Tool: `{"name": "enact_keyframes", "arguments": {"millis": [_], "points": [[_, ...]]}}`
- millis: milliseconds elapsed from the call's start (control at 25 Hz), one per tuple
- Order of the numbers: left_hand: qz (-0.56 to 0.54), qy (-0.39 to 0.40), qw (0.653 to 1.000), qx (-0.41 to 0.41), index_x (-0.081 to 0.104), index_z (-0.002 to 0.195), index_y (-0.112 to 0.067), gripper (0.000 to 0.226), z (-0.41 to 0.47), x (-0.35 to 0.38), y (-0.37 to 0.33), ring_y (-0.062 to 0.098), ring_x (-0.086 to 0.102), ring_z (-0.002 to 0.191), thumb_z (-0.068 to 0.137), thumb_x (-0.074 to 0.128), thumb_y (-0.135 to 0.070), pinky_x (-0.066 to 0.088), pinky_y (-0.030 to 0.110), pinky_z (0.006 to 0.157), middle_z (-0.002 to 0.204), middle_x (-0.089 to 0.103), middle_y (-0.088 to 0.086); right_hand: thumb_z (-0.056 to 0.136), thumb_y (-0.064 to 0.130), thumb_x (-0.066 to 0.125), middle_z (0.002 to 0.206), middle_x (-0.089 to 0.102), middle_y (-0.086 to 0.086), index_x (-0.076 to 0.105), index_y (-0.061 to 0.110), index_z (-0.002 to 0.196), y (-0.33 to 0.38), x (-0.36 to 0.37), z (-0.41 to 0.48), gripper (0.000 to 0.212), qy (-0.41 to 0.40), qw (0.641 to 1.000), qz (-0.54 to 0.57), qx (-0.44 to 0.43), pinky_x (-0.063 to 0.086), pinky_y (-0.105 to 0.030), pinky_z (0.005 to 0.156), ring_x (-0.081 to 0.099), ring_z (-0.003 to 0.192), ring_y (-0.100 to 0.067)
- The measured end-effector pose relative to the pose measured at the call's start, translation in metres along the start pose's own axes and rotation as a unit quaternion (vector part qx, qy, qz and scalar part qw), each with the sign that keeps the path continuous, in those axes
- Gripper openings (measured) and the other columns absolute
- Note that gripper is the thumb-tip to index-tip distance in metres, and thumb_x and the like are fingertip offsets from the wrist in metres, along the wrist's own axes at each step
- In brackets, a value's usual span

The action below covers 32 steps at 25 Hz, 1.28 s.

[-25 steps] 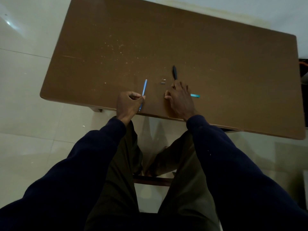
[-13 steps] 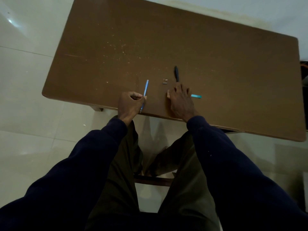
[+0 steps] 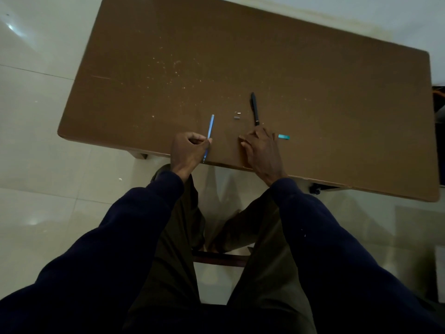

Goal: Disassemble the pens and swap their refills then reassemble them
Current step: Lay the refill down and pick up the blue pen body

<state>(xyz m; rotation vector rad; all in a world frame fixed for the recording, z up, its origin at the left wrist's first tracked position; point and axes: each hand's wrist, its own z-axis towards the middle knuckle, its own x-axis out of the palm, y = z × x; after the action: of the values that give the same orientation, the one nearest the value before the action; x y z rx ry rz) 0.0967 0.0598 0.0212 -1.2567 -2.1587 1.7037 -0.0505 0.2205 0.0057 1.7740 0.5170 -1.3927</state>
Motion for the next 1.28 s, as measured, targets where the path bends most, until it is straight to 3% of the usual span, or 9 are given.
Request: {"name": "enact_keyframes", "arguments": {"millis": [200, 320, 400, 560, 720, 1000, 1280], "points": [[-0.008, -0.004, 1.0, -0.005, 0.076, 0.096, -0.01, 0.017, -0.003, 0.0, 0.002, 0.014, 0.073, 0.079, 0.087, 0.079, -0.023, 0.063, 0.032, 0.071, 0.088, 0.075, 0.001, 0.104, 0.027, 0.051, 0.129, 0.054, -0.015, 0.062, 0.014, 0.134, 0.002, 0.006, -0.01, 0.035, 0.005, 0.998, -0.054, -0.014, 0.042, -0.047, 0.095, 0.051, 0.117, -0.032], [-0.011, 0.001, 1.0, 0.002, 0.076, 0.096, -0.012, 0.014, -0.006, -0.001, 0.005, 0.013, 0.073, 0.079, 0.087, 0.079, -0.023, 0.064, 0.033, 0.073, 0.087, 0.074, -0.001, 0.106, 0.03, 0.048, 0.136, 0.05, -0.016, 0.058, 0.014, 0.14, 0.003, 0.009, -0.013, 0.039, 0.023, 0.997, -0.073, -0.014, 0.04, -0.052, 0.104, 0.046, 0.127, -0.037], [-0.002, 0.007, 1.0, 0.007, 0.076, 0.097, -0.013, 0.014, -0.009, -0.001, 0.006, 0.012, 0.072, 0.081, 0.088, 0.078, -0.023, 0.062, 0.031, 0.074, 0.089, 0.074, -0.001, 0.106, 0.034, 0.046, 0.14, 0.048, -0.016, 0.056, 0.015, 0.142, 0.002, 0.012, -0.017, 0.042, 0.03, 0.996, -0.076, -0.021, 0.037, -0.053, 0.109, 0.043, 0.132, -0.038], [0.0, -0.007, 1.0, 0.013, 0.077, 0.096, -0.012, 0.015, -0.014, -0.003, 0.008, 0.007, 0.071, 0.076, 0.086, 0.079, -0.023, 0.06, 0.023, 0.069, 0.087, 0.075, -0.001, 0.102, 0.045, 0.048, 0.14, 0.047, -0.013, 0.056, 0.019, 0.142, 0.001, 0.018, -0.028, 0.048, 0.029, 0.997, -0.058, -0.03, 0.038, -0.047, 0.103, 0.044, 0.125, -0.033], [-0.002, -0.01, 1.0, 0.018, 0.077, 0.095, -0.012, 0.014, -0.019, -0.008, 0.009, 0.006, 0.071, 0.075, 0.085, 0.08, -0.022, 0.06, 0.02, 0.067, 0.085, 0.075, -0.002, 0.099, 0.051, 0.051, 0.138, 0.049, -0.013, 0.058, 0.019, 0.138, 0.006, 0.021, -0.032, 0.051, 0.027, 0.997, -0.063, -0.044, 0.038, -0.049, 0.102, 0.044, 0.126, -0.033], [-0.002, -0.002, 1.0, 0.021, 0.077, 0.094, -0.011, 0.014, -0.024, -0.013, 0.016, 0.007, 0.072, 0.075, 0.086, 0.08, -0.022, 0.058, 0.018, 0.066, 0.085, 0.075, -0.001, 0.102, 0.037, 0.053, 0.131, 0.053, -0.013, 0.063, 0.018, 0.13, 0.01, 0.021, -0.03, 0.036, -0.013, 0.995, -0.086, -0.042, 0.04, -0.046, 0.094, 0.049, 0.117, -0.033], [0.002, -0.005, 1.0, 0.024, 0.077, 0.092, -0.014, 0.011, -0.027, -0.008, 0.019, 0.0, 0.07, 0.068, 0.086, 0.08, -0.022, 0.055, 0.012, 0.061, 0.081, 0.074, -0.006, 0.101, 0.04, 0.055, 0.138, 0.049, -0.015, 0.058, 0.013, 0.138, 0.013, 0.024, -0.037, 0.046, -0.012, 0.996, -0.076, -0.041, 0.039, -0.049, 0.099, 0.041, 0.125, -0.033]]}}
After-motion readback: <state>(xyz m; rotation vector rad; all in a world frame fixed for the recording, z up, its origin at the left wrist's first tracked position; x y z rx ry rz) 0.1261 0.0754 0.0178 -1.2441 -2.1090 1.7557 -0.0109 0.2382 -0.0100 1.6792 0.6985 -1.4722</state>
